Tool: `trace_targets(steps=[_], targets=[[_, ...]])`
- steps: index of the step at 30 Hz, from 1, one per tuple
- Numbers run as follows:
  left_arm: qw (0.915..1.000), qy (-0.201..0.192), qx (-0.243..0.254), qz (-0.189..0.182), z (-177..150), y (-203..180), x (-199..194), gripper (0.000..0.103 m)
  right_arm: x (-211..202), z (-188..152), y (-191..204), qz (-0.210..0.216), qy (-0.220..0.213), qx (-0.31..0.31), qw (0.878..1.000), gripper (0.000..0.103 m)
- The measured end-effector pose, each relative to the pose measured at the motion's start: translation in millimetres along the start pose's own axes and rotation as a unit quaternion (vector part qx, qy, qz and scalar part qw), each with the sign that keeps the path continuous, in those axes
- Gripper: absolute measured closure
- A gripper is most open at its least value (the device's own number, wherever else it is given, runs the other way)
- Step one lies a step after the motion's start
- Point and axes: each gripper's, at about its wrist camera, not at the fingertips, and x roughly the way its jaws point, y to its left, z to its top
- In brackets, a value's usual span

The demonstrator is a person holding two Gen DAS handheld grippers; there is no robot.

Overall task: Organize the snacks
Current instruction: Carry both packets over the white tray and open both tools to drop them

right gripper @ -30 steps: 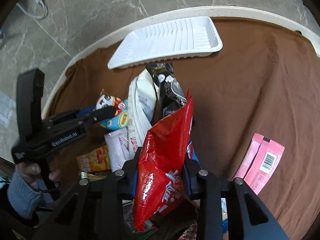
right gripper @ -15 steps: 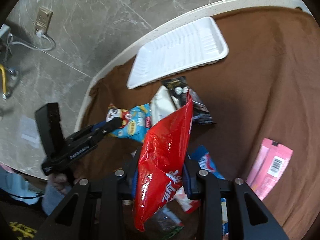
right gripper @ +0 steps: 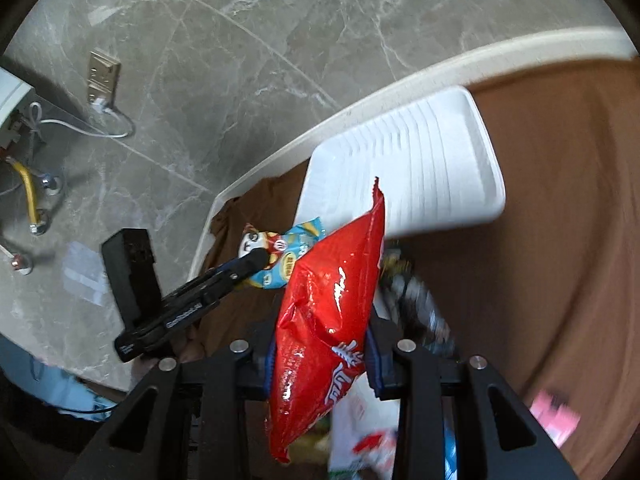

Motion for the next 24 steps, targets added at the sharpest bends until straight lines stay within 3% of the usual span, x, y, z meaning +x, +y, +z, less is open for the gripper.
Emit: trace_targets(steps=[8, 13, 19, 24], targets=[[0.9991, -0.019, -0.016, 0.035, 51.0, 20.1, 48.3, 0.08, 54.0, 74.1, -15.5, -0.046, -0.015, -0.039, 0.998, 0.067], [0.9958, -0.034, 0.021, 0.083, 72.9, 22.3, 80.7, 0.078, 88.8, 112.7, -37.1, -0.11, -0.014, -0.044, 0.993, 0.061], [0.9959, 0.003, -0.004, 0.091, 78.1, 41.9, 118.4, 0.078, 112.0, 122.1, -60.3, -0.161, 0.005, -0.035, 0.986, 0.055], [0.9936, 0.006, 0.0, 0.113, 69.3, 51.5, 116.5, 0.078, 102.6, 117.0, -56.5, -0.161, -0.006, -0.039, 0.986, 0.048]])
